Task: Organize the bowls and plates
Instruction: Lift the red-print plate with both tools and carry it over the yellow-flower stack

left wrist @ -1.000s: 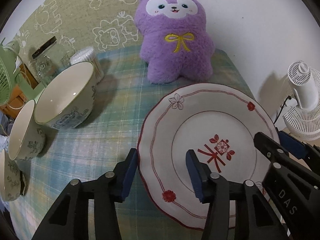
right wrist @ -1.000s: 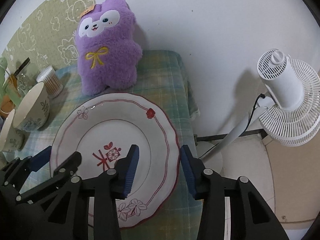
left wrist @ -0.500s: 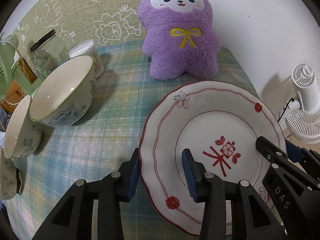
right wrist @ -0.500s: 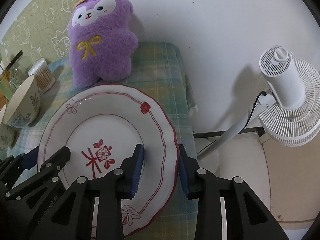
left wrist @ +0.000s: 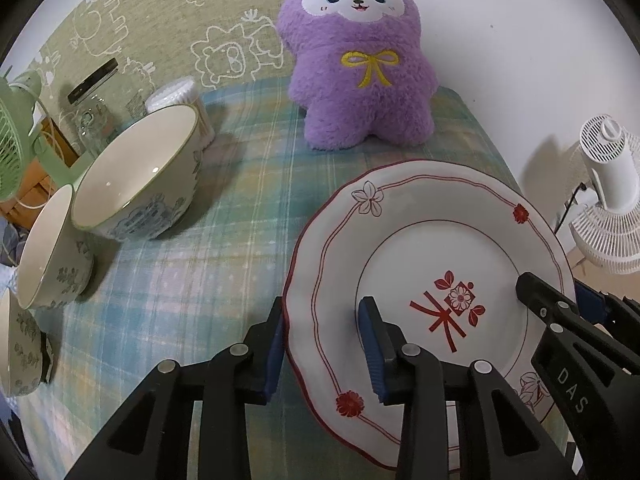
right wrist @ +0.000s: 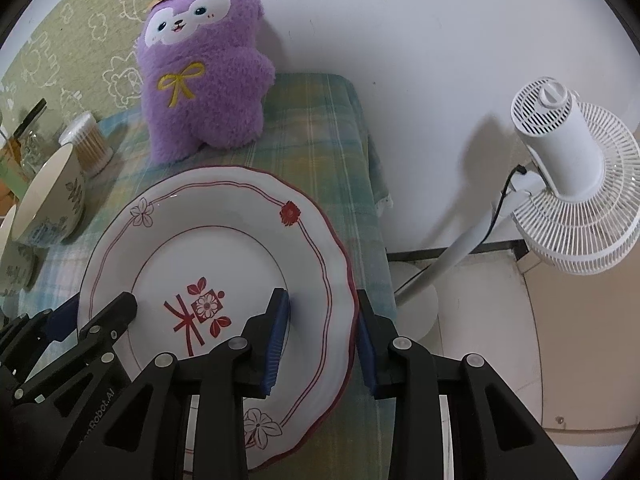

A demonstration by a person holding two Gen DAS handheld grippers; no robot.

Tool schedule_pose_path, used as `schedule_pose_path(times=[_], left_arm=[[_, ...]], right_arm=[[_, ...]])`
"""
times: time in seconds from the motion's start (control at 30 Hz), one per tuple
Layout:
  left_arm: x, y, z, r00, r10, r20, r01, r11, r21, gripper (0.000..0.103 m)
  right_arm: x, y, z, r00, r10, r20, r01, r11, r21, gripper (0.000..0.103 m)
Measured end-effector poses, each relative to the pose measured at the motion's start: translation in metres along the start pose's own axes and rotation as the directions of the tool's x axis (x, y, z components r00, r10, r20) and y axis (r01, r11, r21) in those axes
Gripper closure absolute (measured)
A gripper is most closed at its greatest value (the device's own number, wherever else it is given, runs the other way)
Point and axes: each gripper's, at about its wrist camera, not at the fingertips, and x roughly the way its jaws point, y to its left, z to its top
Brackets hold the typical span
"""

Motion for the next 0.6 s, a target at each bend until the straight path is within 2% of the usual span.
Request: schedule_pose_path(times=[0.33, 0.6], left_arm=[[-0.017, 0.011, -0.027, 1.000, -0.001, 0.007, 0.001, 0.999, 0.039, 0.068], [-0.039, 0.026, -0.040, 0.999, -0.007, 0.038, 0.005, 0.999, 0.051, 0.068]], right_arm=[[-0.021, 0.010, -0.029, 1.000, -0.018, -0.023, 0.019, 1.000, 0.008, 0.068], [-0.049, 0.023, -0.046, 0.999, -0.036, -0.003, 0.036, 0.999, 0.021, 0.068]])
